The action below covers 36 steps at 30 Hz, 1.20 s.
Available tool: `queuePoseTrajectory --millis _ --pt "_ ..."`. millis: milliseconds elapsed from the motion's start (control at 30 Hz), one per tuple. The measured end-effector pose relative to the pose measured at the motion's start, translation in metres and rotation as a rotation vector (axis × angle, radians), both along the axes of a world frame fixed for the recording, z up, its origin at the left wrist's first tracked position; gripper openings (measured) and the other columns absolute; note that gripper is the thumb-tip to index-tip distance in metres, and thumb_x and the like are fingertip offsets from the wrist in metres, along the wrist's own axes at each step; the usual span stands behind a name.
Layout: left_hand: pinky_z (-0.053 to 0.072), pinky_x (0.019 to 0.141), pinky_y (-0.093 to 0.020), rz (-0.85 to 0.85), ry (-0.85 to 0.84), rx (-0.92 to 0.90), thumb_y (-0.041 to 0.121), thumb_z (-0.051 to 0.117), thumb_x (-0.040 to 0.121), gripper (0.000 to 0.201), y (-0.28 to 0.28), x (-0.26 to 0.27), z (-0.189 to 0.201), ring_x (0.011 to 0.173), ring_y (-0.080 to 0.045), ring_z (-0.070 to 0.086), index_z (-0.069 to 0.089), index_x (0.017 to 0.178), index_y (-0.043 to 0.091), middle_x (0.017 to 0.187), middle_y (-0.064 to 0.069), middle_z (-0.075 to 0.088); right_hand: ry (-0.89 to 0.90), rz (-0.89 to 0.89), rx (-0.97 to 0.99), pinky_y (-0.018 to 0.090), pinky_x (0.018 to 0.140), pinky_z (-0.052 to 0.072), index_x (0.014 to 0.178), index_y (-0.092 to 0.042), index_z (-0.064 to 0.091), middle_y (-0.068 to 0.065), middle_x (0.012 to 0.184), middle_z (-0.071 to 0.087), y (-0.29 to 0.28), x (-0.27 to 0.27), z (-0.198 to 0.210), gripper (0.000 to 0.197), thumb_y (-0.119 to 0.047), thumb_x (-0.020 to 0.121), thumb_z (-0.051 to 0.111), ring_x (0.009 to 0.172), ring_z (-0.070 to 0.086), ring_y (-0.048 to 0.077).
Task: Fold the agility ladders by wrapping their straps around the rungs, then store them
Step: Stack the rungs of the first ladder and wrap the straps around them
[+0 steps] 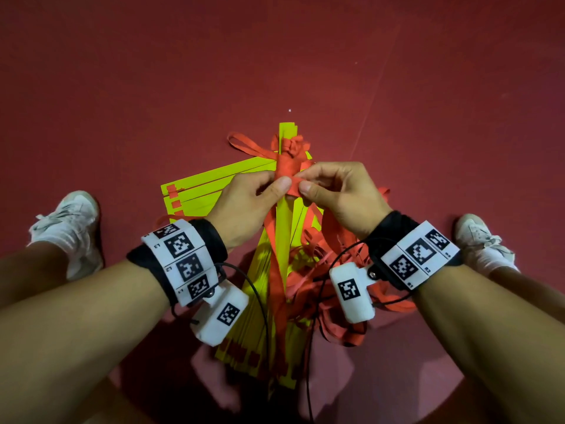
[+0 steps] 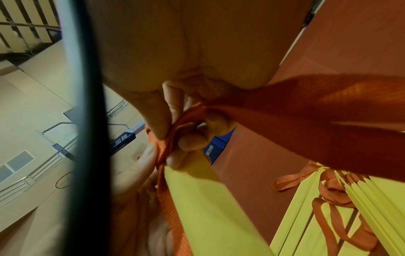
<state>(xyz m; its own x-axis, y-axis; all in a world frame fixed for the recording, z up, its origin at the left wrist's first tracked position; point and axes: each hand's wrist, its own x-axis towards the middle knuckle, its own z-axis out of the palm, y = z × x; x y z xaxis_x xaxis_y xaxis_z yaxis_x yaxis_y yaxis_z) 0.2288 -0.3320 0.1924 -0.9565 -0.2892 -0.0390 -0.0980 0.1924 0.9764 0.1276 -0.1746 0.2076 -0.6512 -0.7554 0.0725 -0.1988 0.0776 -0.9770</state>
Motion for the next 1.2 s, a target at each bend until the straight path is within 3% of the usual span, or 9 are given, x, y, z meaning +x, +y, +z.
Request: queuePoseTrajectory --millis 100,300,433,500,667,733,833,1033,1200 --pt "0.033 0.059 -0.033 0.012 -0.006 -0.170 0.045 0.050 0.099 0.032 0.000 0.001 0.003 0.046 -0.002 0.042 0.066 0.078 0.029 0.050 0.017 0.051 0.008 -0.005 0.029 0.015 0.063 0.046 0.093 -0.015 0.071 -0.009 0.068 0.069 -0.001 0.002 -0.002 0.018 0.002 0.093 0.063 0.062 0.058 0.004" --pt "0.033 0.045 -0.011 0.045 -0.006 -0.081 0.018 0.043 0.108 0.031 0.005 0.001 0.003 0.043 0.006 0.048 0.066 0.087 0.019 0.060 0.014 0.065 0.046 -0.016 0.092 0.021 0.068 0.049 0.085 -0.013 0.072 0.003 0.071 0.072 -0.002 0.002 -0.001 0.010 -0.007 0.092 0.068 0.068 0.066 0.010" --pt "0.055 0.073 -0.048 0.095 0.025 0.002 0.050 0.046 0.094 0.043 0.006 -0.001 -0.005 0.081 -0.034 0.069 0.069 0.100 0.013 0.094 -0.014 0.075 0.093 -0.053 0.171 0.026 0.058 0.044 0.072 -0.016 0.069 -0.001 0.060 0.069 0.000 0.001 0.002 0.020 -0.014 0.091 0.071 0.057 0.057 0.013" --pt "0.052 0.086 -0.065 0.135 0.035 0.059 0.052 0.049 0.091 0.047 0.004 -0.002 -0.005 0.097 -0.047 0.066 0.069 0.102 0.011 0.101 -0.021 0.073 0.146 -0.060 0.240 0.030 0.054 0.037 0.066 -0.018 0.067 0.006 0.060 0.068 0.002 -0.001 0.002 0.027 -0.022 0.093 0.070 0.054 0.048 0.019" --pt "0.050 0.092 -0.068 0.201 0.035 0.197 0.024 0.050 0.103 0.018 0.005 -0.001 0.012 0.090 -0.029 0.064 0.065 0.093 0.022 0.085 -0.003 0.069 0.153 -0.024 0.227 0.021 0.056 0.038 0.082 -0.017 0.067 0.000 0.067 0.069 0.000 -0.004 0.003 0.015 -0.018 0.097 0.064 0.053 0.049 0.002" --pt "0.048 0.090 -0.073 0.233 0.039 0.253 0.023 0.051 0.104 0.017 0.007 -0.002 0.014 0.091 -0.040 0.065 0.063 0.094 0.024 0.088 -0.015 0.069 0.129 0.007 0.163 0.011 0.056 0.035 0.090 -0.010 0.066 0.000 0.070 0.068 -0.001 -0.002 0.003 0.011 -0.013 0.099 0.061 0.051 0.050 -0.002" --pt "0.042 0.081 -0.082 0.252 0.028 0.339 0.038 0.056 0.093 0.009 0.011 -0.001 0.014 0.097 -0.064 0.057 0.064 0.090 0.033 0.106 -0.036 0.062 0.123 0.021 0.092 0.015 0.055 0.034 0.084 -0.015 0.065 -0.003 0.069 0.069 -0.001 -0.002 0.002 0.014 -0.015 0.098 0.061 0.051 0.046 -0.001" --pt "0.050 0.090 -0.067 0.235 -0.011 0.434 0.020 0.048 0.107 0.015 0.022 0.004 0.010 0.093 -0.035 0.061 0.055 0.094 0.018 0.104 -0.023 0.061 0.058 0.066 0.012 0.015 0.053 0.039 0.077 -0.015 0.065 -0.001 0.063 0.068 0.002 0.005 0.007 0.021 -0.002 0.094 0.064 0.051 0.051 0.001" --pt "0.052 0.092 -0.058 0.230 -0.016 0.274 0.028 0.058 0.097 0.018 0.021 0.005 -0.001 0.085 -0.026 0.063 0.069 0.082 0.028 0.093 -0.019 0.067 0.042 0.058 0.051 0.017 0.053 0.041 0.078 -0.009 0.066 -0.002 0.064 0.070 0.000 0.008 0.000 0.013 -0.004 0.090 0.070 0.054 0.056 0.002"
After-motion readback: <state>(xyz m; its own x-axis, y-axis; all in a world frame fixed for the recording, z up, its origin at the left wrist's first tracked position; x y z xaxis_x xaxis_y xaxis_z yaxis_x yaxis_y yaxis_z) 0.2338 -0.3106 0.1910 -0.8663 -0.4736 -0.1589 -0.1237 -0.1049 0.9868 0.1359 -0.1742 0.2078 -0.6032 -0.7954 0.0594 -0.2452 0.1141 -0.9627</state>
